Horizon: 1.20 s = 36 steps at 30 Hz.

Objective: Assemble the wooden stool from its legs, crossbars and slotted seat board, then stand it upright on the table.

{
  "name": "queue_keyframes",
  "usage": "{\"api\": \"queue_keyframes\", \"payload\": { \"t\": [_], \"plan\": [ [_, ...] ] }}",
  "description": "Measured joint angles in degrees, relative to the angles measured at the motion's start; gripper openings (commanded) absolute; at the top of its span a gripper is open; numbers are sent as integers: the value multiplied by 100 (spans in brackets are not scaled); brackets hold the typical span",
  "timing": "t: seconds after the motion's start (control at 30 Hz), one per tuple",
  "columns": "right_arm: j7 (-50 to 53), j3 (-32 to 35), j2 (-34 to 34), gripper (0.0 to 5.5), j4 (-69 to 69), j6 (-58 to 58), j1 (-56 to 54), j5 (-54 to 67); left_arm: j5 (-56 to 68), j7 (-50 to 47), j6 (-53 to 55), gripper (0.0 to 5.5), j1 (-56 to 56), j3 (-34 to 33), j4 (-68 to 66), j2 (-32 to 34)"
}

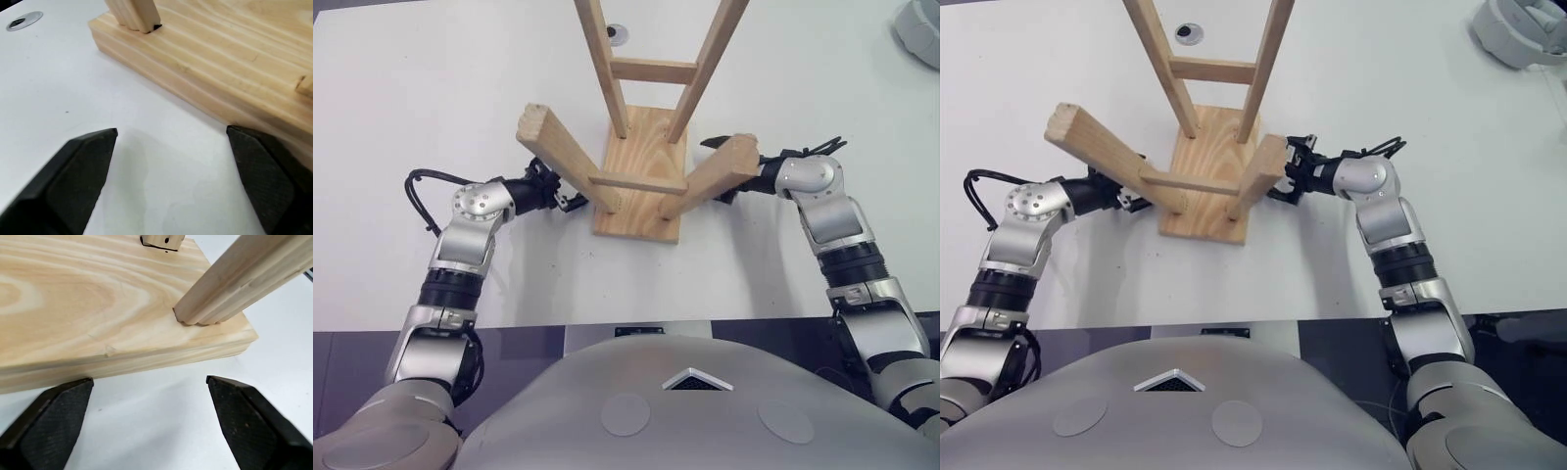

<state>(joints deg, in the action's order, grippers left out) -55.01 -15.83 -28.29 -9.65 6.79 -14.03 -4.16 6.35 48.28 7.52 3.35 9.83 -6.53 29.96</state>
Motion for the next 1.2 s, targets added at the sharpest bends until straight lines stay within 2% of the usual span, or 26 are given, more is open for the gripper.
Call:
{"api": "queue_keyframes", "payload": {
  "t": [0.17, 0.4, 0.53, 0.63, 0.77, 0.97, 1.07, 1.2],
  "plan": [
    [-531, -125, -274, 433, 665, 147, 359, 229, -9, -40, 66, 415, -188, -101, 188, 96],
    [-681, -126, -445, 433, 904, 140, 429, 408, -40, -675, -372, 415, 673, -233, -791, -519],
    [-611, 400, -920, 433, 465, 84, 272, 442, -25, -863, -396, 415, 147, -924, -304, 116],
    [-275, 766, -960, 433, -424, -226, -57, 479, 44, -568, 57, 415, -684, -1202, 613, 666],
    [1053, 797, -411, 433, -2501, -1056, -1172, -29, 446, 121, 675, 415, -1741, -1191, 1823, 1096],
    [3249, 198, 745, 433, -5458, -2211, -2621, -1015, 652, 748, 1213, 415, -1867, -820, 2336, 1429],
    [3693, 191, 1142, 433, -6097, -2403, -2958, -1138, 633, 896, 1327, 415, -1698, -470, 2321, 1462],
    [3480, 422, 1333, 433, -6421, -2608, -3102, -976, 383, 824, 1289, 415, -1179, 9, 2028, 1263]
  ]
}}
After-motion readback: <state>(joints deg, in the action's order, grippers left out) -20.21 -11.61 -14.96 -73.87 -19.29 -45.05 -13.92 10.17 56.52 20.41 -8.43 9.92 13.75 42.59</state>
